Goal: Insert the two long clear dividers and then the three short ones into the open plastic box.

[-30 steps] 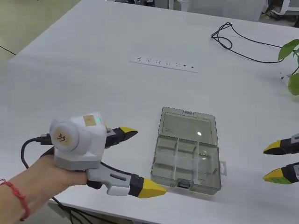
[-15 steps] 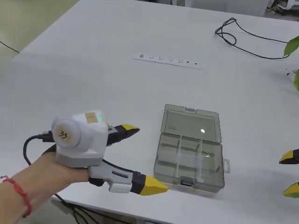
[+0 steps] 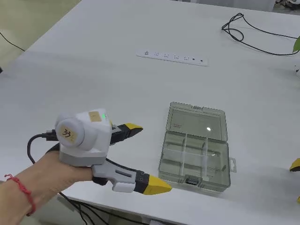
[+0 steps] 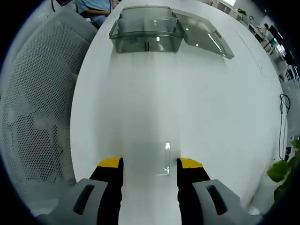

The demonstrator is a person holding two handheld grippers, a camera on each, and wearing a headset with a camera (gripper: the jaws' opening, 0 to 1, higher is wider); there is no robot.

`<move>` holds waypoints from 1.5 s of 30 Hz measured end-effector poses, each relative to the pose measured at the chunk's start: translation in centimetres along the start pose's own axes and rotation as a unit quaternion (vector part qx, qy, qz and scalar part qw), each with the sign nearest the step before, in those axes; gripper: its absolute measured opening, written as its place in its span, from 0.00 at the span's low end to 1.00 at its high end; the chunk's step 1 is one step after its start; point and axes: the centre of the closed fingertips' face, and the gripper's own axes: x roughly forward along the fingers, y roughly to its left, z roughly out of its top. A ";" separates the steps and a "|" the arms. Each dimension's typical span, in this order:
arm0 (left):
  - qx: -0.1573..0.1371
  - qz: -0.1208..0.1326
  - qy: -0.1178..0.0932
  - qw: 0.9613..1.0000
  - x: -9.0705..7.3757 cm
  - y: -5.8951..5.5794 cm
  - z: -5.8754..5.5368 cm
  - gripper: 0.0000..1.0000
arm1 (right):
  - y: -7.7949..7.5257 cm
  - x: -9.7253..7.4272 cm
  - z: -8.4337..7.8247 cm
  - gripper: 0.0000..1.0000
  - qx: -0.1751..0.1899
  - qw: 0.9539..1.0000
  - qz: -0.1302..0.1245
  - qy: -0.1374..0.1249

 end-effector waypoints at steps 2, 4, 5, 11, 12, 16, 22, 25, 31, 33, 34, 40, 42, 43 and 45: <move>-0.001 0.000 -0.001 1.000 0.0 0.0 0.0 1.00 | -0.3 -0.1 0.1 0.45 0.004 1.000 -0.004 -0.002; 0.000 -0.001 0.000 1.000 0.0 0.0 0.0 1.00 | -0.2 -0.2 0.1 0.44 0.002 1.000 -0.005 -0.002; 0.000 -0.001 0.001 1.000 0.0 0.0 0.0 1.00 | -0.1 -0.2 0.2 0.43 0.002 1.000 -0.005 -0.001; 0.000 -0.002 -0.001 1.000 0.1 0.0 0.0 1.00 | 0.1 -0.2 0.1 0.40 -0.006 1.000 -0.003 0.002; 0.000 -0.003 -0.001 1.000 0.1 0.0 0.0 1.00 | 0.1 -0.2 0.1 0.39 -0.004 1.000 -0.003 0.002; 0.000 -0.002 -0.001 1.000 0.2 0.0 0.1 1.00 | 0.0 -0.2 0.1 0.33 -0.001 1.000 -0.005 0.002; 0.000 -0.002 0.000 1.000 0.0 0.0 0.0 1.00 | 0.0 -0.2 0.1 0.33 -0.002 1.000 -0.006 0.004; -0.001 -0.002 -0.001 1.000 -0.1 -0.1 0.1 1.00 | 0.0 -0.2 0.1 0.33 -0.003 1.000 -0.008 0.005; 0.000 -0.001 -0.003 1.000 -0.2 -0.1 0.2 1.00 | 0.3 -0.6 0.8 0.33 -0.010 1.000 -0.015 -0.001; 0.000 0.000 -0.003 1.000 -0.2 -0.1 0.2 1.00 | 0.4 -0.9 1.3 0.33 -0.013 1.000 -0.019 -0.005; 0.000 0.000 -0.004 1.000 -0.2 -0.1 0.3 1.00 | 0.4 -1.1 1.5 0.33 -0.015 1.000 -0.021 -0.006; -0.002 -0.001 -0.011 1.000 -0.1 0.0 0.7 0.99 | 0.1 -3.0 3.8 0.33 -0.023 0.998 -0.043 -0.034; 0.001 -0.002 -0.012 1.000 -0.1 -0.1 0.9 0.99 | 0.0 -3.5 4.4 0.33 -0.026 0.998 -0.048 -0.039; 0.001 -0.002 -0.012 1.000 -0.1 -0.1 1.0 0.99 | -0.1 -3.9 4.9 0.33 -0.027 0.997 -0.052 -0.044; -0.003 -0.002 -0.013 1.000 0.0 -0.1 1.3 0.98 | -0.2 -4.5 5.8 0.33 -0.030 0.996 -0.060 -0.052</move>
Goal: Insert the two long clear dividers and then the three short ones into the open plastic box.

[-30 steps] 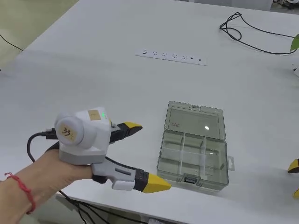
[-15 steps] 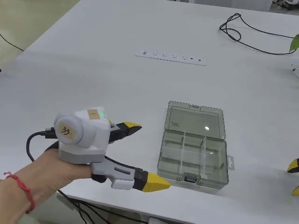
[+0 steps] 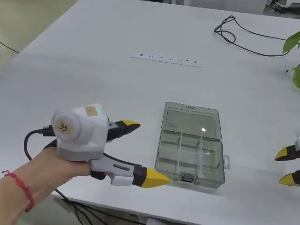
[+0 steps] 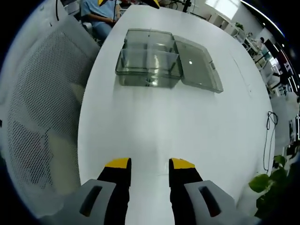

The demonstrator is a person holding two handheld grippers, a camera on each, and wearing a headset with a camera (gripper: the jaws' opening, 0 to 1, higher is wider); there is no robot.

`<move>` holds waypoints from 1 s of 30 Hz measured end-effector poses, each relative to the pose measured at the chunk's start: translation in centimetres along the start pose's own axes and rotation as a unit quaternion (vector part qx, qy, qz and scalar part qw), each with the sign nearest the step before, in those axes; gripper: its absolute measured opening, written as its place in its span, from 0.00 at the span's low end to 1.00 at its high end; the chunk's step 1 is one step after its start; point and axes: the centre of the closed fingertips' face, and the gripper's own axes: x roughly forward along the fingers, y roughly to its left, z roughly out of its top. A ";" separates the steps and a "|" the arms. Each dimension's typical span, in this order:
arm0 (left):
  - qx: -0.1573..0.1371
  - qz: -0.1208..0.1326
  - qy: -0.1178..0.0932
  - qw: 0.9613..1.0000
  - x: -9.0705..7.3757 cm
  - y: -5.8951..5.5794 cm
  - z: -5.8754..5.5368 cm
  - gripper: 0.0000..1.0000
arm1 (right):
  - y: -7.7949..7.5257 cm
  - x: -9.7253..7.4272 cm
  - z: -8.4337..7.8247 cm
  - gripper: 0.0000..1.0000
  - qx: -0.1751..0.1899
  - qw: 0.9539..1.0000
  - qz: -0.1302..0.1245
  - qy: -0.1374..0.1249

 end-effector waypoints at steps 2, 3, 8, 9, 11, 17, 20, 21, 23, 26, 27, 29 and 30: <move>0.000 -0.001 -0.004 1.000 0.1 0.0 0.2 0.97 | -0.2 -0.6 1.0 0.33 -0.001 1.000 -0.009 -0.008; -0.001 -0.001 -0.006 1.000 0.2 0.0 0.5 0.97 | -0.3 -0.8 1.4 0.33 -0.002 1.000 -0.012 -0.012; -0.013 -0.003 -0.013 1.000 0.4 0.0 1.4 0.93 | -0.5 -2.0 3.6 0.33 -0.005 0.999 -0.028 -0.029; -0.018 -0.004 -0.014 1.000 0.5 -0.2 1.6 0.92 | -0.6 -2.3 4.2 0.33 -0.008 0.999 -0.032 -0.033; -0.022 -0.007 -0.019 1.000 0.6 -0.5 2.0 0.92 | -0.6 -2.8 5.1 0.33 -0.010 0.998 -0.039 -0.038; -0.039 -0.013 -0.020 0.999 1.4 -1.1 2.7 0.88 | -0.4 -4.3 7.8 0.33 -0.016 0.997 -0.056 -0.054; -0.057 -0.018 -0.027 0.998 1.8 -1.6 3.3 0.85 | -0.3 -4.8 9.0 0.33 -0.016 0.996 -0.063 -0.061; -0.067 -0.021 -0.030 0.997 2.0 -1.8 3.6 0.84 | -0.3 -5.0 9.4 0.33 -0.017 0.996 -0.067 -0.062; -0.083 -0.025 -0.033 0.996 2.3 -2.1 3.9 0.83 | -0.3 -4.7 9.3 0.33 -0.017 0.995 -0.071 -0.065; -0.107 -0.033 -0.032 0.993 3.0 -2.6 4.2 0.78 | -0.1 -5.3 10.6 0.33 -0.022 0.994 -0.079 -0.069; -0.115 -0.035 -0.031 0.992 3.1 -2.8 4.3 0.76 | -0.1 -5.5 10.9 0.33 -0.023 0.994 -0.081 -0.070; -0.130 -0.035 -0.035 0.990 3.5 -3.0 4.6 0.73 | 0.1 -5.8 11.7 0.33 -0.027 0.993 -0.086 -0.072; -0.141 -0.039 -0.037 0.989 3.7 -3.2 4.7 0.71 | 0.2 -5.9 12.1 0.33 -0.029 0.993 -0.089 -0.073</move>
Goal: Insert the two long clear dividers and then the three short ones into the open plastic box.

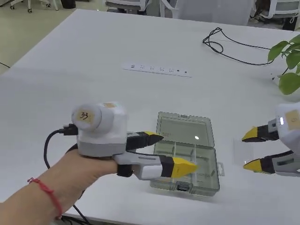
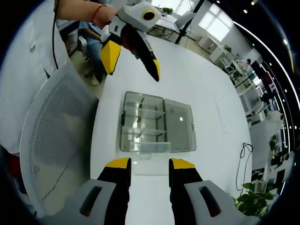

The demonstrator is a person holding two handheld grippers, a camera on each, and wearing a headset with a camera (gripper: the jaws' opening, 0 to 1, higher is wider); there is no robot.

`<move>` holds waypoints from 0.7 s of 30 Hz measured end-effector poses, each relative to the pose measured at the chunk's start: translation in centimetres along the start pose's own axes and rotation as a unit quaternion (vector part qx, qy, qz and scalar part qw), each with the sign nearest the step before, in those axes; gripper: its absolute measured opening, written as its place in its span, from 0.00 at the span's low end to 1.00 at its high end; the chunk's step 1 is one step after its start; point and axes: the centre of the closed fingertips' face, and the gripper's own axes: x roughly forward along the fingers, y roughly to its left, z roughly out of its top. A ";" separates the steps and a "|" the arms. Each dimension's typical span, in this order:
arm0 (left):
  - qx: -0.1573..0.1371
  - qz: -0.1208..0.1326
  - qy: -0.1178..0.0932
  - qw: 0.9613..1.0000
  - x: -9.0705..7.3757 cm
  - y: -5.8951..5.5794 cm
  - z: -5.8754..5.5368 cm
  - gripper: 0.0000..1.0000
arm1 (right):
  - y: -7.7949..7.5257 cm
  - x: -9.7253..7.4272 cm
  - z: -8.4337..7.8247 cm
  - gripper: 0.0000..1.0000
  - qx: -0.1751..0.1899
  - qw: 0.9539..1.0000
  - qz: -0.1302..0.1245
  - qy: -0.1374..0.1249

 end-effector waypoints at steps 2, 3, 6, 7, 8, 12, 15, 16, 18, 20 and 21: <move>-0.027 -0.005 -0.002 1.000 0.5 -0.4 0.1 0.68 | 0.2 -0.1 0.7 0.33 -0.009 1.000 -0.003 0.000; -0.037 -0.009 -0.001 0.999 0.7 -0.6 0.1 0.66 | 0.4 -0.2 1.2 0.33 -0.011 1.000 -0.004 -0.001; -0.051 -0.013 0.005 0.999 1.3 -1.0 0.0 0.61 | 0.7 -0.3 2.4 0.33 -0.014 1.000 -0.008 -0.005; -0.057 -0.015 0.003 0.998 1.4 -1.1 0.1 0.59 | 0.7 -0.4 2.8 0.33 -0.014 1.000 -0.010 -0.007; -0.069 -0.015 0.003 0.997 1.6 -1.2 0.0 0.58 | 0.8 -0.4 3.1 0.33 -0.013 1.000 -0.011 -0.008; -0.100 -0.024 -0.008 0.995 2.1 -1.8 0.4 0.51 | 1.1 -0.5 4.1 0.33 -0.010 1.000 -0.012 -0.015; -0.115 -0.030 -0.006 0.993 2.4 -2.2 0.3 0.44 | 1.4 -0.5 4.7 0.33 -0.014 1.000 -0.014 -0.016; -0.119 -0.034 -0.004 0.992 2.6 -2.4 0.2 0.43 | 1.5 -0.6 5.0 0.33 -0.014 1.000 -0.015 -0.017; -0.129 -0.041 -0.001 0.991 2.8 -3.0 0.1 0.41 | 1.6 -0.7 5.5 0.33 -0.016 1.000 -0.017 -0.019; -0.135 -0.046 0.000 0.990 3.0 -3.3 0.0 0.38 | 1.8 -0.9 5.9 0.33 -0.016 1.000 -0.016 -0.022; -0.145 -0.050 -0.001 0.988 3.1 -3.5 0.0 0.36 | 1.9 -0.9 6.1 0.33 -0.017 0.999 -0.016 -0.023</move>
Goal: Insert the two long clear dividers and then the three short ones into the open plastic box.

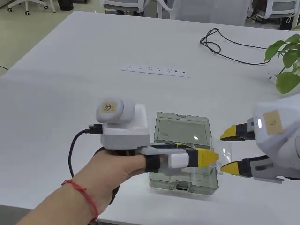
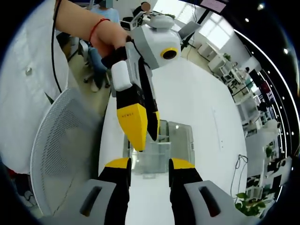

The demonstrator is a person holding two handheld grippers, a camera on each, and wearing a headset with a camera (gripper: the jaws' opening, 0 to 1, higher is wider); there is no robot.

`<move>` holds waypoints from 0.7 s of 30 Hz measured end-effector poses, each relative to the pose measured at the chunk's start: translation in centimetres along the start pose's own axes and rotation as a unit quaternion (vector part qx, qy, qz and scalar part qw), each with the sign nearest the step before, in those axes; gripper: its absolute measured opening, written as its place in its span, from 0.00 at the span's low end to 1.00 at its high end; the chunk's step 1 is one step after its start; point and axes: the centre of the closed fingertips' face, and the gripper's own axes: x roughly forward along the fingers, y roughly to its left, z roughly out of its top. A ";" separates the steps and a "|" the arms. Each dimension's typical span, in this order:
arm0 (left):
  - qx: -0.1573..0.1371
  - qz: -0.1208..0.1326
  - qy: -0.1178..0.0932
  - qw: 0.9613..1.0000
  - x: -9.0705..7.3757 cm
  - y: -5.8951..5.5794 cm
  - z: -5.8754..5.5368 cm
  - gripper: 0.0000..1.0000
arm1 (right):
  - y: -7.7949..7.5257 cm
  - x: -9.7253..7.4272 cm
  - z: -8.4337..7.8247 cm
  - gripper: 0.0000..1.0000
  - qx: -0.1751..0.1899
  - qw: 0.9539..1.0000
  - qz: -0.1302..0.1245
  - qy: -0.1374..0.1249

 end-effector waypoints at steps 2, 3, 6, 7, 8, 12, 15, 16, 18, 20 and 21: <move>-0.014 -0.008 -0.003 1.000 0.1 -0.4 0.0 0.30 | 0.1 -0.2 0.4 0.33 -0.004 1.000 -0.001 0.000; -0.020 -0.009 -0.003 1.000 0.2 -0.4 -0.1 0.28 | 0.1 -0.2 0.5 0.33 -0.005 1.000 -0.003 0.000; -0.030 -0.015 0.000 0.999 0.3 -0.7 -0.4 0.23 | 0.2 -0.5 0.8 0.33 -0.007 1.000 -0.004 0.000; -0.031 -0.016 0.001 0.999 0.3 -0.8 -0.4 0.22 | 0.2 -0.5 0.8 0.33 -0.007 1.000 -0.004 0.000; -0.032 -0.017 0.001 0.999 0.4 -0.8 -0.5 0.20 | 0.3 -0.5 0.9 0.33 -0.006 1.000 -0.004 0.000; -0.041 -0.027 0.002 0.999 0.5 -1.3 -0.6 0.16 | 0.5 -0.6 1.1 0.33 -0.009 1.000 -0.003 0.002; -0.043 -0.034 0.005 0.998 0.6 -1.6 -0.7 0.11 | 0.6 -0.7 1.0 0.33 -0.011 1.000 -0.003 0.006; -0.043 -0.036 0.006 0.998 0.6 -1.7 -0.7 0.09 | 0.6 -0.7 1.0 0.33 -0.011 1.000 -0.003 0.006; -0.045 -0.040 0.005 0.998 0.6 -1.9 -0.7 0.07 | 0.7 -0.7 1.0 0.33 -0.010 1.000 -0.002 0.007; -0.046 -0.042 0.004 0.998 0.6 -1.9 -0.7 0.05 | 0.7 -0.7 1.0 0.33 -0.011 1.000 -0.002 0.007; -0.046 -0.043 0.004 0.998 0.6 -2.0 -0.8 0.04 | 0.7 -0.7 1.0 0.33 -0.012 1.000 -0.003 0.008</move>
